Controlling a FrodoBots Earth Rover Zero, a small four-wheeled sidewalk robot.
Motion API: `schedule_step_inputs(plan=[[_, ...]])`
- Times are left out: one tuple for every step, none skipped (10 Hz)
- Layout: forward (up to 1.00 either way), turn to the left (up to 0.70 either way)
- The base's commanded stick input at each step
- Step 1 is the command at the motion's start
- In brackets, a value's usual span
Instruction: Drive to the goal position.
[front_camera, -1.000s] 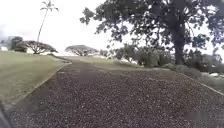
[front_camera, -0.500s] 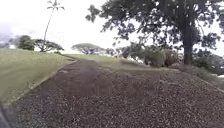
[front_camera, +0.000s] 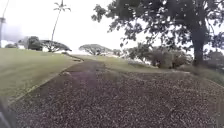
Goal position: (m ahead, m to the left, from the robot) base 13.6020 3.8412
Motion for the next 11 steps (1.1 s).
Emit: schedule_step_inputs(plan=[[0.68, 0.35], [0.68, 0.35], [0.69, 0.35], [0.69, 0.35], [0.69, 0.1], [0.69, 0.03], [0.69, 0.03], [0.69, 0.03], [0.69, 0.03], [0.68, 0.03], [0.68, 0.03]])
